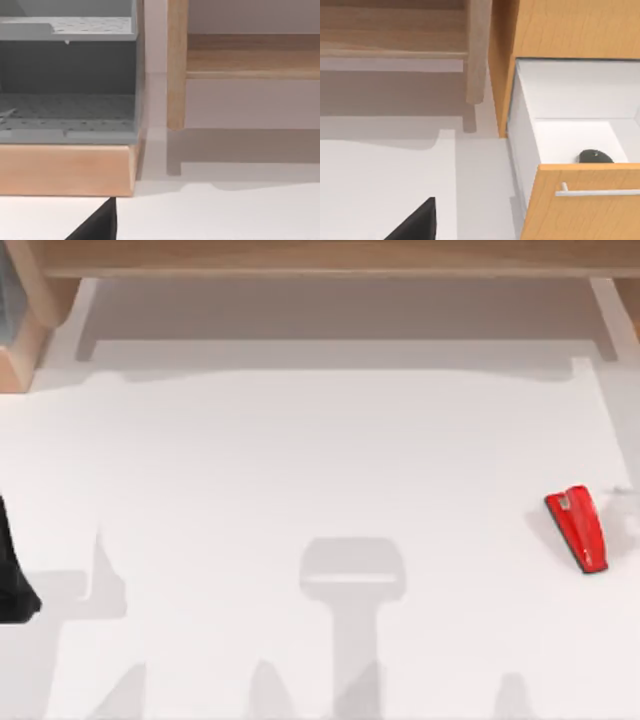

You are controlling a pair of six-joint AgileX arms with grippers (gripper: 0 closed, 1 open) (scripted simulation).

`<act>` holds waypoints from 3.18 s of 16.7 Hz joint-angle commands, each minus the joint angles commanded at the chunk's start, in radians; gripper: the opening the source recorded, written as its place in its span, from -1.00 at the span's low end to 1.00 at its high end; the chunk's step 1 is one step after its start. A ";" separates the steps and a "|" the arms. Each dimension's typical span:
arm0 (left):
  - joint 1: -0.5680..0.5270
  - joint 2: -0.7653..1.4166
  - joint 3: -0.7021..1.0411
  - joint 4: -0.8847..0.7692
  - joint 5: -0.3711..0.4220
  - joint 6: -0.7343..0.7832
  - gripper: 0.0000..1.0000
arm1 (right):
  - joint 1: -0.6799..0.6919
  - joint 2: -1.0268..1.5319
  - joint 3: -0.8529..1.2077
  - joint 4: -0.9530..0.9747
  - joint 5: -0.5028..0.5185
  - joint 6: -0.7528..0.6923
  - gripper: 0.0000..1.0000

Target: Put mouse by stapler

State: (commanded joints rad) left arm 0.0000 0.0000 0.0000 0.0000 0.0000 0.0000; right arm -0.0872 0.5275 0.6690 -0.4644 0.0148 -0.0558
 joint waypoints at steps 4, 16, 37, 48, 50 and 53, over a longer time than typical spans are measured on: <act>0.000 0.000 0.000 0.000 0.000 0.000 1.00 | -0.061 0.384 0.483 -0.259 0.002 -0.046 1.00; 0.000 0.000 0.000 0.000 0.000 0.000 1.00 | -0.264 1.711 1.541 -0.811 -0.019 -0.224 1.00; 0.000 0.000 0.000 0.000 0.000 0.000 1.00 | -0.285 2.067 1.732 -0.818 -0.044 -0.279 1.00; 0.000 0.000 0.000 0.000 0.000 0.000 1.00 | -0.284 2.077 1.690 -0.765 -0.045 -0.278 1.00; 0.000 0.000 0.000 0.000 0.000 0.000 1.00 | -0.284 2.077 1.690 -0.765 -0.045 -0.278 0.70; 0.000 0.000 0.000 0.000 0.000 0.000 1.00 | -0.284 2.077 1.690 -0.765 -0.045 -0.278 0.25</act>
State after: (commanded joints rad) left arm 0.0000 0.0000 0.0000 0.0000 0.0000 0.0000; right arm -0.3709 2.6042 2.3586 -1.2293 -0.0297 -0.3340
